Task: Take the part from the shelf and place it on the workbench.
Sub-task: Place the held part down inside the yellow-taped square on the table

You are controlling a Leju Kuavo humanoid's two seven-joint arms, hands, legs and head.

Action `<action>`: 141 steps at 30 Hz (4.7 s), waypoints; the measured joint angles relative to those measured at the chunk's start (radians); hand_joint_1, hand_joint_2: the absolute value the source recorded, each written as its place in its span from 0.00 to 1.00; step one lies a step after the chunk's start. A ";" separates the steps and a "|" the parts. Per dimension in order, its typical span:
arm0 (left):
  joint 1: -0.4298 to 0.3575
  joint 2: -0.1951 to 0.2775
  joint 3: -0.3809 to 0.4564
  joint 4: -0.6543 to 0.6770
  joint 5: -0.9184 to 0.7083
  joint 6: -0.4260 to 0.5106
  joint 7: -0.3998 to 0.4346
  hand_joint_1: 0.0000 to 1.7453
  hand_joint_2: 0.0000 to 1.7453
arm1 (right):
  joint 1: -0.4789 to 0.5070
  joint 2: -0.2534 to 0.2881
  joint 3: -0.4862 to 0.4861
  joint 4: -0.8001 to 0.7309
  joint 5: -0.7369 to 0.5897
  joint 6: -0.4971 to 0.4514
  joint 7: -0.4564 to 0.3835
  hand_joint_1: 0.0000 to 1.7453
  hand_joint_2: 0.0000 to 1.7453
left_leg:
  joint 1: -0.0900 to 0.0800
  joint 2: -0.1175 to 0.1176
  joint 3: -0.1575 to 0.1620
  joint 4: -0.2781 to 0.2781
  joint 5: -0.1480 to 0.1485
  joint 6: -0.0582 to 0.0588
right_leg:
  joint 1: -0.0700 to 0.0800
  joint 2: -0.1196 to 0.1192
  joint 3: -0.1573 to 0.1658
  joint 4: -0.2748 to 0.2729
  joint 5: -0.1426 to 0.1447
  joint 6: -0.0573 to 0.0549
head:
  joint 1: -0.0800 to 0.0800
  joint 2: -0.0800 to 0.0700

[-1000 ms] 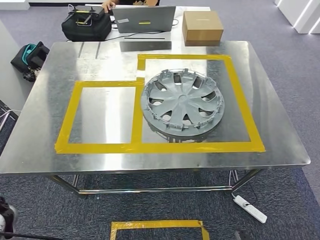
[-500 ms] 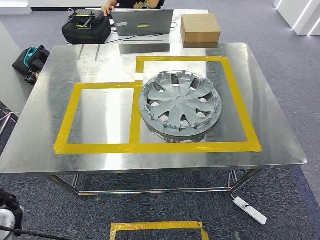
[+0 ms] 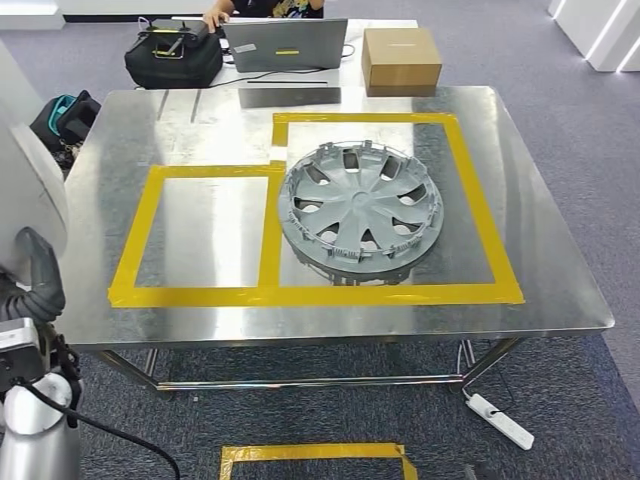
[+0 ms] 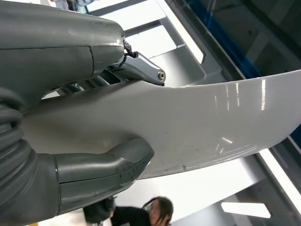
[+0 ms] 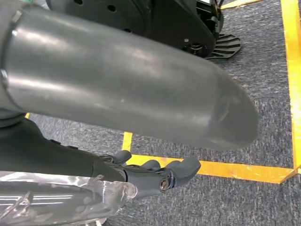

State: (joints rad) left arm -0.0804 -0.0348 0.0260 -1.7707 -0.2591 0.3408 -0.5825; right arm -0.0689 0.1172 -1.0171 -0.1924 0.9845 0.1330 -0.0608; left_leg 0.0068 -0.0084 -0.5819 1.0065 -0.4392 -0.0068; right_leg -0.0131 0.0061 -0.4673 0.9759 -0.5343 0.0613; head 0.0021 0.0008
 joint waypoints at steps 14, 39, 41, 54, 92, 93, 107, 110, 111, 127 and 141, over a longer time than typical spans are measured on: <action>-0.375 0.010 -0.165 0.578 -0.251 -0.035 0.125 1.00 1.00 | -0.029 -0.003 0.041 0.000 0.052 0.023 0.027 0.00 0.00 | 0.000 0.001 -0.001 0.000 0.006 -0.001 | 0.000 0.003 0.008 0.004 0.005 0.000 | 0.000 0.000; -0.664 0.008 -0.433 1.292 -0.855 -0.089 0.617 1.00 1.00 | -0.048 -0.005 0.068 0.000 0.081 0.046 0.072 0.00 0.00 | 0.000 0.002 -0.003 -0.001 0.009 -0.001 | 0.000 0.002 0.004 0.005 0.007 -0.001 | 0.000 0.000; -0.667 0.005 -0.449 1.316 -0.869 -0.118 0.639 1.00 1.00 | -0.048 -0.006 0.068 0.000 0.082 0.049 0.072 0.00 0.00 | 0.000 0.002 -0.003 -0.001 0.009 -0.001 | 0.000 0.002 0.004 0.005 0.006 -0.001 | 0.000 0.000; -0.693 -0.006 -0.487 1.384 -0.942 -0.265 0.788 1.00 1.00 | -0.048 -0.010 0.068 0.000 0.084 0.054 0.082 0.00 0.00 | 0.000 0.001 -0.002 -0.001 0.010 -0.002 | 0.001 0.002 0.005 0.006 0.007 -0.001 | 0.000 0.000; -0.544 -0.061 -0.142 1.321 -0.351 0.223 0.128 0.00 0.00 | -0.024 -0.010 0.068 0.000 0.065 0.024 0.066 0.00 0.00 | 0.000 0.001 -0.003 -0.001 0.011 -0.002 | 0.000 0.002 0.002 0.008 0.007 -0.001 | 0.000 0.000; -0.529 -0.069 -0.120 1.294 -0.305 0.207 0.092 0.00 0.00 | -0.023 -0.010 0.068 0.000 0.065 0.023 0.064 0.00 0.00 | 0.000 0.001 -0.003 -0.001 0.011 -0.002 | 0.000 0.002 0.002 0.008 0.007 -0.001 | 0.000 0.000; -0.390 -0.079 -0.067 0.810 -0.060 -0.019 -0.001 0.00 0.00 | -0.019 0.029 0.045 0.000 0.010 -0.004 0.032 0.00 0.00 | 0.001 0.001 -0.004 -0.002 0.012 -0.003 | 0.001 0.001 0.002 0.008 0.007 -0.001 | 0.000 0.000; -0.389 -0.072 -0.069 0.765 -0.051 -0.047 0.019 0.00 0.00 | -0.018 0.039 0.039 0.000 0.011 -0.016 0.016 0.00 0.00 | 0.001 0.001 -0.004 -0.002 0.012 -0.003 | 0.001 0.001 0.002 0.008 0.007 -0.001 | 0.000 0.000; -0.387 -0.069 -0.069 0.748 -0.053 -0.049 0.024 0.00 0.00 | -0.018 0.043 0.039 0.000 0.014 -0.019 0.008 0.00 0.00 | 0.001 0.001 -0.004 -0.002 0.012 -0.003 | 0.001 0.002 0.002 0.008 0.007 -0.001 | 0.000 0.000; -0.224 -0.018 -0.054 0.485 -0.029 -0.105 0.053 0.00 0.00 | -0.014 0.059 0.039 0.000 0.034 -0.039 -0.021 0.00 0.00 | 0.001 0.001 -0.004 -0.002 0.012 -0.003 | 0.001 0.001 0.000 0.008 0.006 -0.002 | 0.000 0.000; -0.018 -0.055 -0.069 0.140 0.211 -0.334 -0.030 0.00 0.00 | -0.003 0.050 0.034 0.000 0.004 -0.018 -0.051 0.00 0.00 | -0.005 0.003 0.001 -0.016 0.015 0.022 | -0.010 0.000 -0.008 0.020 -0.012 0.014 | 0.002 0.000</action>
State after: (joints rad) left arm -0.0983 -0.0900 -0.0426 -1.6307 -0.0477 0.0067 -0.6129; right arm -0.0717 0.1673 -0.9831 -0.1926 0.9889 0.1149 -0.1121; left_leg 0.0023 -0.0050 -0.5811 0.9903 -0.4245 0.0152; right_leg -0.0229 0.0063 -0.4751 0.9961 -0.5466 0.0753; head 0.0038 0.0008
